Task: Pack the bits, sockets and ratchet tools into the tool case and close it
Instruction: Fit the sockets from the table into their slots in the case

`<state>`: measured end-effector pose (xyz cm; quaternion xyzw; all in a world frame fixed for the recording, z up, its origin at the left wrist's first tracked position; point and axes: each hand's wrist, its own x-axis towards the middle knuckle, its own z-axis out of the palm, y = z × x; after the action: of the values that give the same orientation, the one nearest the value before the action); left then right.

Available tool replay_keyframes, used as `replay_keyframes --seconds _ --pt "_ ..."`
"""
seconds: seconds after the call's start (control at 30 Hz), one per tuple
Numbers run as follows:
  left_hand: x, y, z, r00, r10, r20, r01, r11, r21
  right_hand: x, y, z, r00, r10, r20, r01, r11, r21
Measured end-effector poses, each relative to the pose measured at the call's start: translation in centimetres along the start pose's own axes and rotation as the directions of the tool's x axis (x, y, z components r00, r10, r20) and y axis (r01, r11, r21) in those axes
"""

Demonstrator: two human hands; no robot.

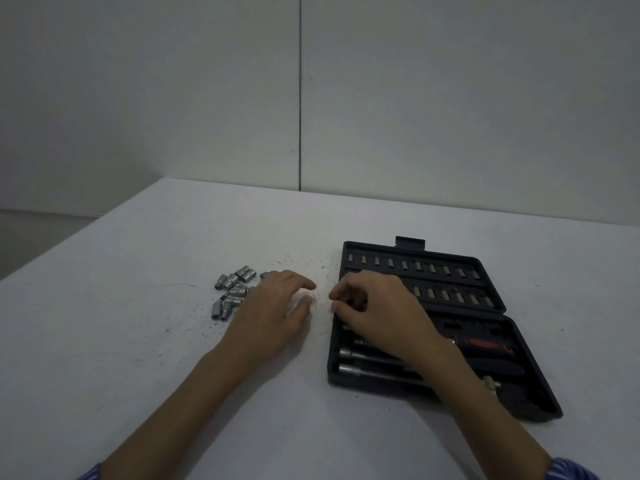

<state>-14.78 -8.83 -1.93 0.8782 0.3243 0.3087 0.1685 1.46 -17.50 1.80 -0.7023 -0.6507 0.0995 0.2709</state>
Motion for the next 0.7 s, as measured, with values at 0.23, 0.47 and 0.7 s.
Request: replay_keyframes --seconds 0.23,0.47,0.7 --pt "-0.7 -2.4 -2.1 0.990 -0.102 -0.092 0.111 0.989 0.098 0.6 -1.2 2.3 1.000 -0.027 -0.005 0.026 0.996 -0.091" --pt "-1.0 -3.3 -2.5 0.978 -0.183 -0.102 0.192 0.978 0.080 0.2 -0.7 3.4 0.998 -0.063 -0.025 0.059 0.989 -0.133" --pt "-0.7 -3.3 -2.5 0.974 -0.180 -0.136 0.190 0.979 0.067 0.2 -0.6 3.6 0.997 -0.071 -0.041 0.065 0.988 -0.137"
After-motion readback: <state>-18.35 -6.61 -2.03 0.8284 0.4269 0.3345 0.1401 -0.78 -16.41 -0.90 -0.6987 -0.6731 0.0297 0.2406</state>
